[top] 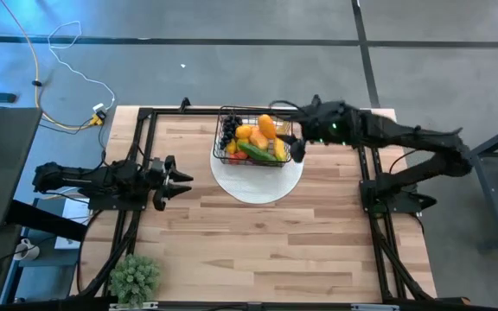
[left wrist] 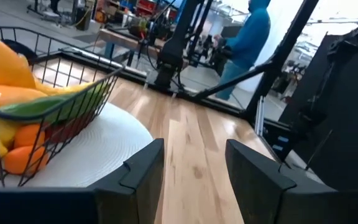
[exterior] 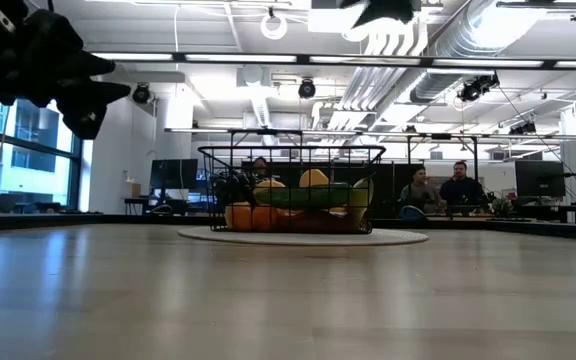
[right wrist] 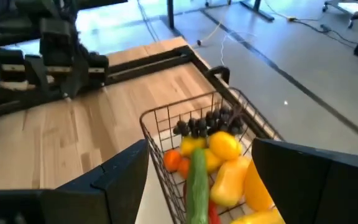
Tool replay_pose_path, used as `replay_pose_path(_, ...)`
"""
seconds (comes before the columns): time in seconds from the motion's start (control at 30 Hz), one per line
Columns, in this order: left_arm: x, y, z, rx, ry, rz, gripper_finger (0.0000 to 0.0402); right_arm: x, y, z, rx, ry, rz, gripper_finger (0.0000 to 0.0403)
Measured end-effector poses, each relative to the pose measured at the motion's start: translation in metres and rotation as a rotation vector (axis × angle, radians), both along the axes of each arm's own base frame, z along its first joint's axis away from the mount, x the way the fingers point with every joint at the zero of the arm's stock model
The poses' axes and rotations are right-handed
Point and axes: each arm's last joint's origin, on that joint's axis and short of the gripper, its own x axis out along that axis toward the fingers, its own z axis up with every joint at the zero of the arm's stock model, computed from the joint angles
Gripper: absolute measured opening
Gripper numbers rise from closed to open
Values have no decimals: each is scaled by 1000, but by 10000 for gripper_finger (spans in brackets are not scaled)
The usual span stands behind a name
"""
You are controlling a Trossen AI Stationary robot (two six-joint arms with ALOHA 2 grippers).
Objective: Build produce basket
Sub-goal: Return to Home Position
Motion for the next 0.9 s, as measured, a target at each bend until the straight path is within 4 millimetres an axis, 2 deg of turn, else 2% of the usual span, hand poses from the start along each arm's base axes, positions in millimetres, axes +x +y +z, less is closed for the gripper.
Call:
replay_pose_path(0.07, 0, 0, -2, -1, 18, 0, 161, -13, 1, -24, 32, -50, -24, 268)
replay_pose_path(0.27, 0, 0, -4, -19, 39, -2, 161, -58, 11, -75, 82, -169, -27, 268)
replay_pose_path(0.57, 0, 0, -4, 6, 42, 0, 161, -116, 24, -124, 103, -231, -6, 268)
replay_pose_path(0.77, 0, 0, -4, 6, 42, 0, 161, -140, 28, -157, 114, -255, -14, 268)
replay_pose_path(0.9, 0, 0, -3, 6, 41, 0, 161, -152, 30, -171, 120, -300, 10, 268)
